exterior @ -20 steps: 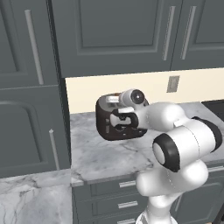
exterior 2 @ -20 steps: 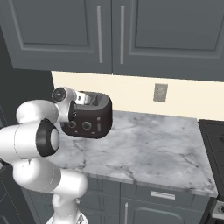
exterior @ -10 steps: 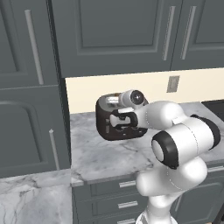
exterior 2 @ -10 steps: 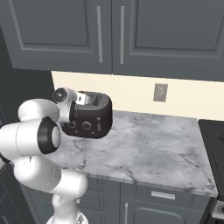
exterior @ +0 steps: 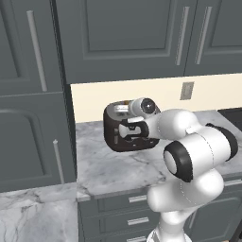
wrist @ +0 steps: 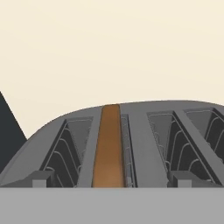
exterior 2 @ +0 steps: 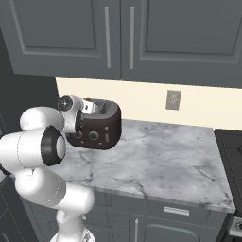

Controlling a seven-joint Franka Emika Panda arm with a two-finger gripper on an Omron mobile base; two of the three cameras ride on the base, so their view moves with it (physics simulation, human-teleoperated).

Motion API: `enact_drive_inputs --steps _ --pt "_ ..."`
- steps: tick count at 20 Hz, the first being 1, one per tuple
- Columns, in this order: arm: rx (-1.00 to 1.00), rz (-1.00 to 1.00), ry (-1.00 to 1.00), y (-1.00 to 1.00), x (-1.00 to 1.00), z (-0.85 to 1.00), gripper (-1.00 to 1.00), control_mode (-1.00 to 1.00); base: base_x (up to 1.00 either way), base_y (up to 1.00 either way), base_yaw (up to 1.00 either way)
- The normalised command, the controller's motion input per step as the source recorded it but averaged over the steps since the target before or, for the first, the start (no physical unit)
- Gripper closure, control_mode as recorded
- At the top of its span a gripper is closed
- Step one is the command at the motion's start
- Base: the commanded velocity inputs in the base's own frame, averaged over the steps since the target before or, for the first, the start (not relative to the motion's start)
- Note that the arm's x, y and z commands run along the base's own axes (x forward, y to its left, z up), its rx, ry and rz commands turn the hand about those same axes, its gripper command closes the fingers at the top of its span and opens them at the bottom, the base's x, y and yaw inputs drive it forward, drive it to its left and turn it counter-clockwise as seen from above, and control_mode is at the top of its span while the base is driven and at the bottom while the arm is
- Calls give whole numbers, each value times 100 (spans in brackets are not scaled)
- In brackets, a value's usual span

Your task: Start the toaster. Once the lever pops up, take the bread to the plate on the dining counter.

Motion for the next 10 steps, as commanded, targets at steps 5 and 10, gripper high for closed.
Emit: enact_drive_inputs --steps 5,10 --pt "0 0 0 0 0 0 -100 -100 0 0 0" --pt "0 0 0 0 0 0 -100 -100 0 0 0"
